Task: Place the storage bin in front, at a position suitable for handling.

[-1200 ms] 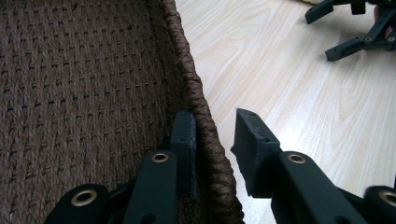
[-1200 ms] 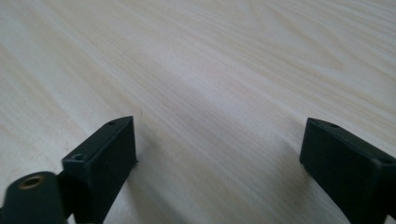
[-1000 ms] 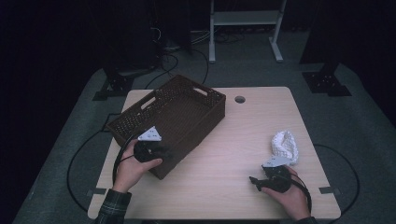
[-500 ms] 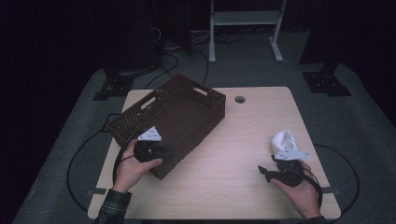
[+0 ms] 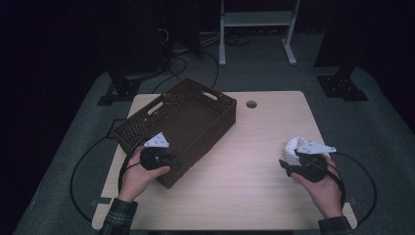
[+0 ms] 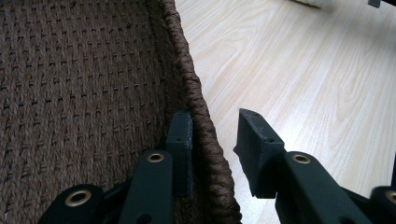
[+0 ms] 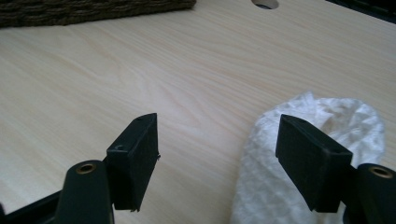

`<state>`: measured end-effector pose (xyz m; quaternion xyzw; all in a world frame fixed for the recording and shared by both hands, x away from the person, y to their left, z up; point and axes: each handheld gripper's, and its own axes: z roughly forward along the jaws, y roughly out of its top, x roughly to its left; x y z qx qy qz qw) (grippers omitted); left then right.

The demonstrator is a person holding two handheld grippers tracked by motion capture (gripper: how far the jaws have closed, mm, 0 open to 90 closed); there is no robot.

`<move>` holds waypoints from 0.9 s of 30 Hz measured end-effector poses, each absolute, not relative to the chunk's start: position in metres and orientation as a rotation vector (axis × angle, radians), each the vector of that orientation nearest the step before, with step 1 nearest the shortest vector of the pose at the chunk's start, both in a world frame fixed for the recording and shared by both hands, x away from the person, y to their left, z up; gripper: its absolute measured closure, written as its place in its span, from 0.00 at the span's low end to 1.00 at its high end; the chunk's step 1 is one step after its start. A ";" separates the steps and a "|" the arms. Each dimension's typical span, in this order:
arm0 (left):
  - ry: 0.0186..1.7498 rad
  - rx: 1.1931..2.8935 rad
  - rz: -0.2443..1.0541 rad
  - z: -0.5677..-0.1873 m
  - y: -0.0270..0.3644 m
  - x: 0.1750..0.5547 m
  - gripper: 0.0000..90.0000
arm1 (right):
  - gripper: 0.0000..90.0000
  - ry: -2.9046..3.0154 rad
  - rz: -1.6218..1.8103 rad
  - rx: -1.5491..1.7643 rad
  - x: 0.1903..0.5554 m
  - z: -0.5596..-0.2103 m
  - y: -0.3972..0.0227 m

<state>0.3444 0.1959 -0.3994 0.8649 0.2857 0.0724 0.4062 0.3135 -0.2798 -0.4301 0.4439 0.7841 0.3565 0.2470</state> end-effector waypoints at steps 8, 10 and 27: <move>0.718 2.181 0.177 -0.399 0.196 0.345 0.73 | 0.31 2.100 0.932 1.237 0.325 -0.429 -0.291; 0.718 2.181 0.176 -0.399 0.196 0.345 0.73 | 0.31 2.086 0.933 1.253 0.328 -0.429 -0.295; 0.719 2.186 0.178 -0.399 0.196 0.344 0.72 | 0.25 2.002 0.915 1.343 0.342 -0.435 -0.323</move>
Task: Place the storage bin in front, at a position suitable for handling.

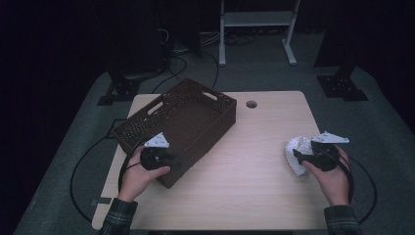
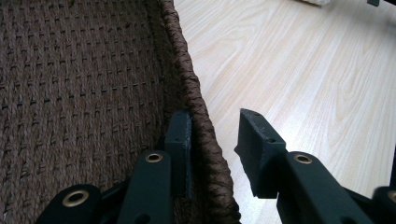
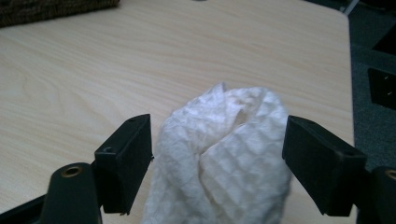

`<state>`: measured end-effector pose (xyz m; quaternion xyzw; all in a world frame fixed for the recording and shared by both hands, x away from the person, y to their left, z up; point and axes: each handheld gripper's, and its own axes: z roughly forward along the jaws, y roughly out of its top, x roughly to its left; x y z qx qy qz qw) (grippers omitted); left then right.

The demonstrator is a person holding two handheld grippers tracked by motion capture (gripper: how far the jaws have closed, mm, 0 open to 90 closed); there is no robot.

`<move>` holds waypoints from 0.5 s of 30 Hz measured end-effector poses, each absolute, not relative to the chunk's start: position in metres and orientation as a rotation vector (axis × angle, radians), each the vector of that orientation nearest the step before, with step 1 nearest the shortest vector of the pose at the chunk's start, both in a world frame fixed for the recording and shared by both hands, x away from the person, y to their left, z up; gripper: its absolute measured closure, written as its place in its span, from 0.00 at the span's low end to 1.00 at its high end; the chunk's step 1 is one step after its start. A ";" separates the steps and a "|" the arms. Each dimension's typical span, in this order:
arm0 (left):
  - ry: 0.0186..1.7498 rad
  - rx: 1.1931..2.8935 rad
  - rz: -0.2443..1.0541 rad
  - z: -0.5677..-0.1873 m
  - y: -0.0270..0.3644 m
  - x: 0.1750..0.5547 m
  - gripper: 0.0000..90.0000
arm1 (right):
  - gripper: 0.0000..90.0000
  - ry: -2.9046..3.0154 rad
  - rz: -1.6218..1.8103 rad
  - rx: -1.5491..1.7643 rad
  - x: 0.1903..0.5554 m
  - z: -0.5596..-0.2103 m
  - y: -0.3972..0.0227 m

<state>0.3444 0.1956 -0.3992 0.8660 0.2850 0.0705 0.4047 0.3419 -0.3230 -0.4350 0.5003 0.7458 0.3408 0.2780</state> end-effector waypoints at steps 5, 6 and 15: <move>0.719 2.186 0.180 -0.399 0.195 0.344 0.72 | 0.21 2.002 0.910 1.392 0.344 -0.439 -0.332; 0.720 2.186 0.180 -0.399 0.195 0.344 0.72 | 0.21 2.007 0.912 1.397 0.345 -0.441 -0.332; 0.718 2.189 0.184 -0.399 0.195 0.344 0.72 | 0.25 2.076 0.876 1.348 0.350 -0.457 -0.313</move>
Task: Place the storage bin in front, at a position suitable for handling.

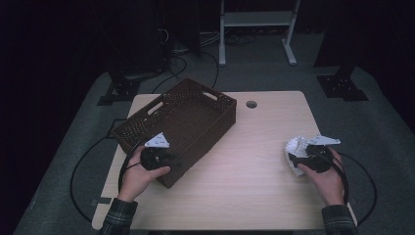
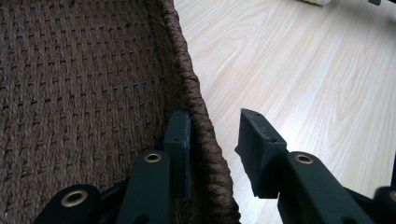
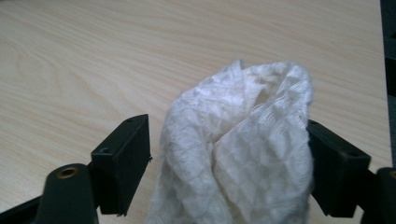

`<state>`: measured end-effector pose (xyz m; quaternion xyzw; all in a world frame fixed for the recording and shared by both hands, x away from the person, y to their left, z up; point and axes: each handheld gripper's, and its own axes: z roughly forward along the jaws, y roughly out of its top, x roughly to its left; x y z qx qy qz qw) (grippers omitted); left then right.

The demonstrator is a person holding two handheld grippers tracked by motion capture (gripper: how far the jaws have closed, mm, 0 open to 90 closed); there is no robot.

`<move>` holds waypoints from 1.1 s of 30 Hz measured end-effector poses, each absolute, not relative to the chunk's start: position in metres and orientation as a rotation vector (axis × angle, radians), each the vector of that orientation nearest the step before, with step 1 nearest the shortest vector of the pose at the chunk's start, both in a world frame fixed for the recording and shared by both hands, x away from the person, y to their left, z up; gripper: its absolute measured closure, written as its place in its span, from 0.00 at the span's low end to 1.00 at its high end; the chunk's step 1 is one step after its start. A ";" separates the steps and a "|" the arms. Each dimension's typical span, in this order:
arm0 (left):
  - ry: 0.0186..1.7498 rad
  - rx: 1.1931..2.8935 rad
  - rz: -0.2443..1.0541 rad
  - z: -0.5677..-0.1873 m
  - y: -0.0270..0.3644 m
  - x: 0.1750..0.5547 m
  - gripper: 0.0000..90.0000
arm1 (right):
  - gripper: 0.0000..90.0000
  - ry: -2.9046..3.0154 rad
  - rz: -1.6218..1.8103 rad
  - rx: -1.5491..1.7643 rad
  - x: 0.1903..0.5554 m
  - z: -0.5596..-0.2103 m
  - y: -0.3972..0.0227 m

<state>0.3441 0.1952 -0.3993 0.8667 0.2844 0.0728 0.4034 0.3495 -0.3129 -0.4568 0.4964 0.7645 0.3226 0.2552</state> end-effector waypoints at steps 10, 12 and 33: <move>0.717 2.190 0.185 -0.399 0.195 0.344 0.71 | 0.48 2.135 0.758 1.292 0.353 -0.474 -0.295; 0.717 2.189 0.184 -0.399 0.195 0.344 0.71 | 0.53 2.142 0.765 1.295 0.354 -0.476 -0.295; 0.727 2.198 0.192 -0.399 0.196 0.345 0.82 | 0.77 2.158 0.890 1.385 0.348 -0.475 -0.307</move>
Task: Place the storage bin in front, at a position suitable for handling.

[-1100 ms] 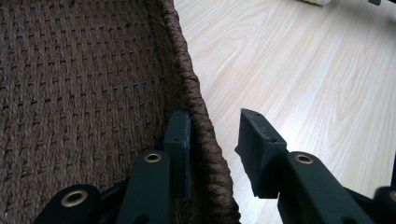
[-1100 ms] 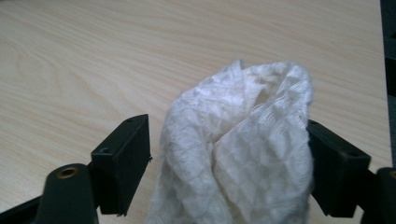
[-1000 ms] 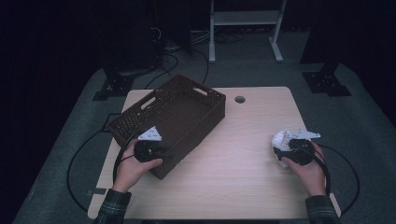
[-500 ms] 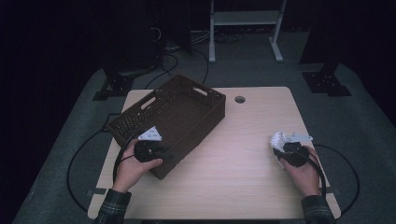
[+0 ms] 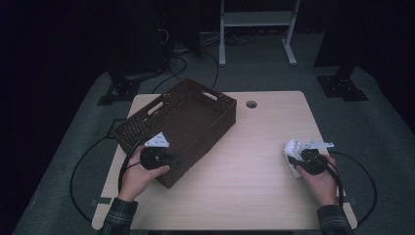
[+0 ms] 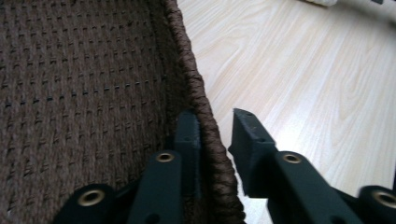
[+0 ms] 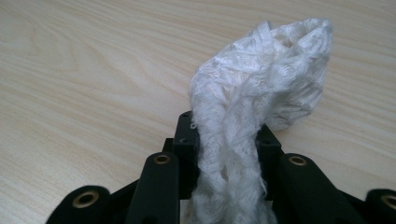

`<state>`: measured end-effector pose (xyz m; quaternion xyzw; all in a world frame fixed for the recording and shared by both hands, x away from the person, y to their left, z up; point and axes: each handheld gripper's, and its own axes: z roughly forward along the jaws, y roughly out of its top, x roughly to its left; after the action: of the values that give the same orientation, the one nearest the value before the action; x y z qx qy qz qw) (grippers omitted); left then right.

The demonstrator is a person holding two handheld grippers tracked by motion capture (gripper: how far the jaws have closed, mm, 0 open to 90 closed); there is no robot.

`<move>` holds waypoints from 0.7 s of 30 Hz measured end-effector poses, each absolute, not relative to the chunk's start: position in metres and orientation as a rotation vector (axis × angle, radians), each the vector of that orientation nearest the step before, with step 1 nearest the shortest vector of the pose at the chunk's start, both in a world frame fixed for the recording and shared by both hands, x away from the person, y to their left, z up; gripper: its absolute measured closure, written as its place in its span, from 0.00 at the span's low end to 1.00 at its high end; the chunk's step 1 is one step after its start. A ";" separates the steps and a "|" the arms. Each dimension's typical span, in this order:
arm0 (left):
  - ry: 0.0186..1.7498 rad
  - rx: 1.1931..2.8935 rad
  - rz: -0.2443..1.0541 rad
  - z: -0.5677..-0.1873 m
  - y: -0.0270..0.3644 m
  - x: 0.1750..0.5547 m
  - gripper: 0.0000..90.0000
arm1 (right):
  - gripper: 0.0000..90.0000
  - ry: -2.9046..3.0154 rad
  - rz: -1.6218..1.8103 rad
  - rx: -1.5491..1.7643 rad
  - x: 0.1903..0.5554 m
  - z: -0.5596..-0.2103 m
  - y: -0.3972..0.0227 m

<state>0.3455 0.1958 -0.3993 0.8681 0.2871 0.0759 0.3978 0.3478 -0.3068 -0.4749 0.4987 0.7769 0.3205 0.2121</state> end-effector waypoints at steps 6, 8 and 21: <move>0.726 2.206 0.157 -0.398 0.197 0.342 0.85 | 0.76 2.158 0.896 1.379 0.346 -0.474 -0.308; 0.722 2.207 0.157 -0.398 0.198 0.341 0.85 | 0.76 2.154 0.903 1.377 0.345 -0.473 -0.308; 0.705 2.207 0.145 -0.399 0.198 0.327 0.84 | 0.76 2.164 0.973 1.325 0.342 -0.457 -0.299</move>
<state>0.3267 0.1978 -0.3990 0.8720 0.2784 0.0572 0.3985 0.3424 -0.2992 -0.4572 0.4767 0.7785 0.3499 0.2105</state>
